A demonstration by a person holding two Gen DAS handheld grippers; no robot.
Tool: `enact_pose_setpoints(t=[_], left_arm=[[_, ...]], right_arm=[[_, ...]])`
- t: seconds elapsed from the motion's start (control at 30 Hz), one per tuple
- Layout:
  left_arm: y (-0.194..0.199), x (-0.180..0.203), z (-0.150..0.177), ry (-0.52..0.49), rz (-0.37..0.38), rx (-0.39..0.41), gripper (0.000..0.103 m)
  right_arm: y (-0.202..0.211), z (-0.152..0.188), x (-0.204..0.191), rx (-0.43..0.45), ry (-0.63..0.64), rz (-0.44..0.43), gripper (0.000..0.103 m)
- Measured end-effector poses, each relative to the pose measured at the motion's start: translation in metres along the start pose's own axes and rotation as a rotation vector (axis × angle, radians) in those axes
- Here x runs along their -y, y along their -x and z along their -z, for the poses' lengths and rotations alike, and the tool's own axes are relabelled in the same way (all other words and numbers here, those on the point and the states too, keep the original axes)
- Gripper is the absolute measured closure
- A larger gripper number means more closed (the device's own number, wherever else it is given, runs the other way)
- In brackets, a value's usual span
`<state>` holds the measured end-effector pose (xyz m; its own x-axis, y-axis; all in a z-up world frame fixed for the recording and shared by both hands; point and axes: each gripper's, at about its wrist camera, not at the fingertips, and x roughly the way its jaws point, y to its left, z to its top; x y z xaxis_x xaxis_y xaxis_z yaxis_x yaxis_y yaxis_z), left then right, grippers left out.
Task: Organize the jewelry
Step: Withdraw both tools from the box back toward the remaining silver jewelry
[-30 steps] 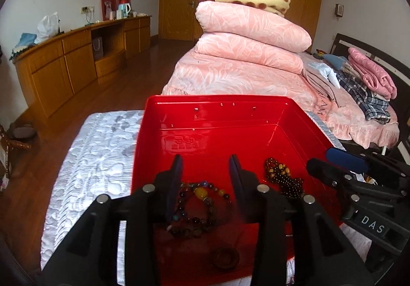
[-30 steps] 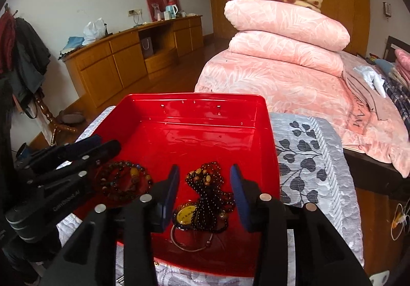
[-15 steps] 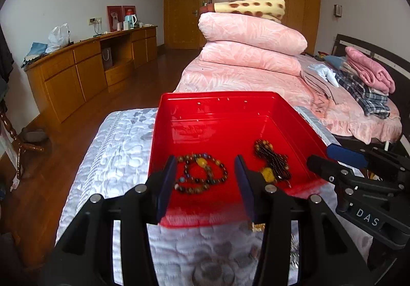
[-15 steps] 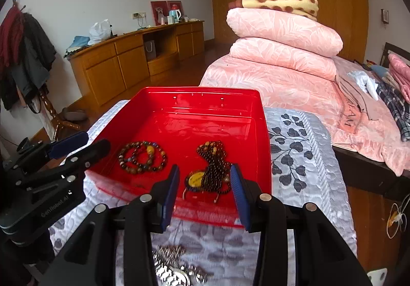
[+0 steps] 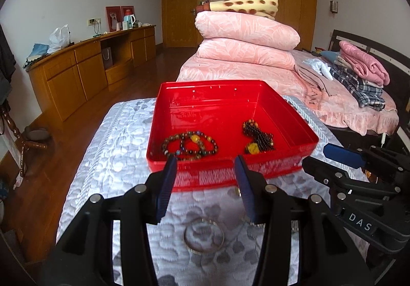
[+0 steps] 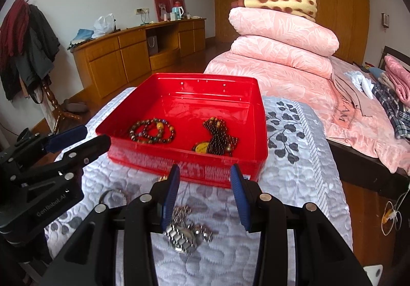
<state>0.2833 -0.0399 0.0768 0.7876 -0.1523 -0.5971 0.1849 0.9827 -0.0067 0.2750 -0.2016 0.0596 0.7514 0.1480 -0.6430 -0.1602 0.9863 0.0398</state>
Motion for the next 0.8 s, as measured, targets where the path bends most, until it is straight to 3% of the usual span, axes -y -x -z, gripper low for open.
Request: enact_pose_setpoints(t=[0.33, 0.8], left_arm=[[0.009, 0.003, 0.029, -0.013, -0.003, -0.044, 0.054], [0.015, -0.020, 0.074, -0.009, -0.062, -0.107, 0.025]], right_arm=[[0.007, 0.028, -0.005, -0.039, 0.009, -0.001, 0.062], [0.008, 0.069, 0.010, -0.093, 0.002, -0.031, 0.054]])
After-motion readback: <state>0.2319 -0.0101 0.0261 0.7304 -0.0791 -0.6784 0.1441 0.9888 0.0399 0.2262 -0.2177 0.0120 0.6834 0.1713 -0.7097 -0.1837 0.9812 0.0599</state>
